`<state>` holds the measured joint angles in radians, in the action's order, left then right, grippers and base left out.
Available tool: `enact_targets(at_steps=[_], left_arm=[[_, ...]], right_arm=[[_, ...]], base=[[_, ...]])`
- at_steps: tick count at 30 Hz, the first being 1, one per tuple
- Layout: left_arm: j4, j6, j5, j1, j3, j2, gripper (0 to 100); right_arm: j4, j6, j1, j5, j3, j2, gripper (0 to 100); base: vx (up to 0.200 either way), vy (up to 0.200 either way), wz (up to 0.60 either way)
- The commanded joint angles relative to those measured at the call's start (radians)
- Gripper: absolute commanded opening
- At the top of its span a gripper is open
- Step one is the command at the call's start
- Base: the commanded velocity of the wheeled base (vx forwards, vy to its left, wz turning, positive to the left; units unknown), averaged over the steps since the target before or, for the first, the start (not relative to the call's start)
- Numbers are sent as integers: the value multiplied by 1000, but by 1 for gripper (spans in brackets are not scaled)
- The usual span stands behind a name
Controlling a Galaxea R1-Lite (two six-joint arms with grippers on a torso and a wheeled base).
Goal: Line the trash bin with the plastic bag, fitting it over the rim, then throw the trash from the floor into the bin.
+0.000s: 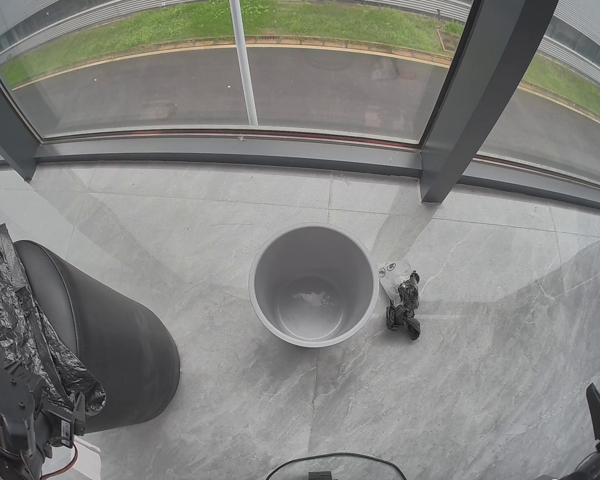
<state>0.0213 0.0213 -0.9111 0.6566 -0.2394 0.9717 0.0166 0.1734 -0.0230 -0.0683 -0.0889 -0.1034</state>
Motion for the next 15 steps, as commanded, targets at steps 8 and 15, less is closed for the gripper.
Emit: enact_targets(at_steps=[8, 15], left_arm=[[-1, 2, 47, 5, 2, 16, 100], [-3, 2, 47, 8, -6, 74, 100]], right_arm=[[0, 0, 0, -1, 0, 1, 100], [0, 0, 0, -1, 1, 1, 100]], base=[[0, 0, 0], [0, 0, 0]])
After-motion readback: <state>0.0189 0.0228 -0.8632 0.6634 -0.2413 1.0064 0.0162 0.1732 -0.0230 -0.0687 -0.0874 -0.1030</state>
